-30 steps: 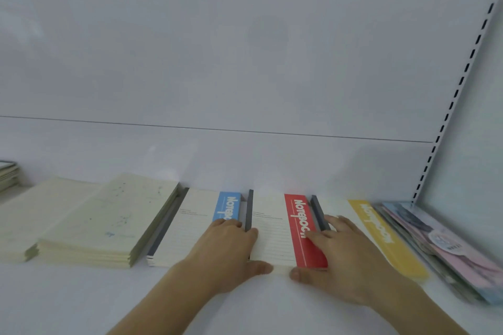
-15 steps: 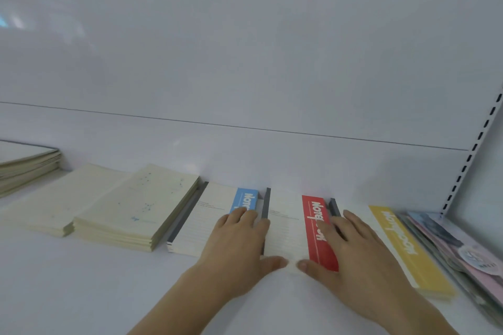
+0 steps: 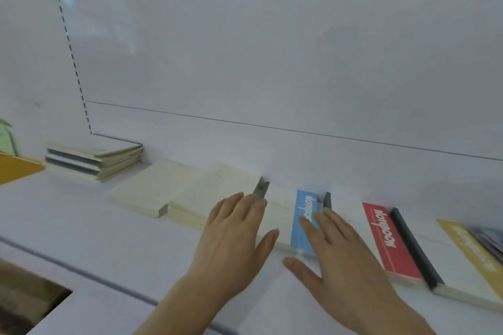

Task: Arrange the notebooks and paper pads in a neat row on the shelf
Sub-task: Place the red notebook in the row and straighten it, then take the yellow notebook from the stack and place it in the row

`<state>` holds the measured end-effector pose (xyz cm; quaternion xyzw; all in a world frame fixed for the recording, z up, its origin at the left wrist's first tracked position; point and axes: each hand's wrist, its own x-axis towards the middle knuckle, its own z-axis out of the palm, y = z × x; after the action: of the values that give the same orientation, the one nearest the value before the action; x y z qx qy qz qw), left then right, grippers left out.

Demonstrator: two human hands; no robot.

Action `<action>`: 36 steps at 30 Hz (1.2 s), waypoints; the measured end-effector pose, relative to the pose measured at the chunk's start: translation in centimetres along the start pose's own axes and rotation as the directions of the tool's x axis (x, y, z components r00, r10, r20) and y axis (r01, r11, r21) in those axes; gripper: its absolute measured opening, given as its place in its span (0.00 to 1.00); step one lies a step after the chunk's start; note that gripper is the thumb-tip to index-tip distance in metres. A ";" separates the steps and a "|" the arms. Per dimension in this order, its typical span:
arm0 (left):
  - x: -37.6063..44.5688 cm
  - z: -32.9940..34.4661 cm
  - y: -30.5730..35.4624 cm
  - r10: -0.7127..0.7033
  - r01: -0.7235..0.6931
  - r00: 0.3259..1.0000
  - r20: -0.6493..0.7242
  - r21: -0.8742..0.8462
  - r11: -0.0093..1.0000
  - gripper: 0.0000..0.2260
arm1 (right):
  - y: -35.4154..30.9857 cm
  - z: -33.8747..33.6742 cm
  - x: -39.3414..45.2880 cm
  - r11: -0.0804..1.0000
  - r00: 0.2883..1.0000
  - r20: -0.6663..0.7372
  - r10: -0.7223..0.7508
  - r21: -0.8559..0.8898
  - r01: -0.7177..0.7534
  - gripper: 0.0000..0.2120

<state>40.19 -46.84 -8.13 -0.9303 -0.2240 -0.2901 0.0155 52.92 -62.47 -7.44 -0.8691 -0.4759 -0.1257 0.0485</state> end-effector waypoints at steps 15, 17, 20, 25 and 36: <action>-11.5 -12.0 -25.0 -0.255 0.249 0.963 0.090 0.067 0.966 0.30 | -28.8 -0.8 4.9 0.954 0.970 -0.075 -0.233 0.177 0.243 0.36; -12.1 -12.7 -27.6 -0.280 0.275 0.957 0.078 0.071 0.959 0.29 | -31.7 -0.5 6.4 0.948 0.962 -0.101 -0.254 0.173 0.269 0.38; -12.3 -13.0 -31.3 -0.319 0.316 0.945 0.067 0.053 0.947 0.29 | -35.3 0.0 9.4 0.942 0.956 -0.111 -0.273 0.171 0.289 0.42; -10.5 -12.3 -37.2 -0.328 0.323 0.942 0.065 0.075 0.943 0.28 | -39.6 1.2 16.3 0.935 0.945 -0.154 -0.288 0.170 0.313 0.39; -2.6 -9.4 -47.7 -0.301 0.291 0.951 0.066 0.120 0.949 0.27 | -46.0 5.0 30.9 0.951 0.960 -0.134 -0.246 0.159 0.265 0.28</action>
<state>12.94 -6.49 -6.57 -0.8951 -0.3770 -0.2375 0.0131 31.09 -11.36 -5.68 -0.7839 -0.5902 -0.1374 0.1349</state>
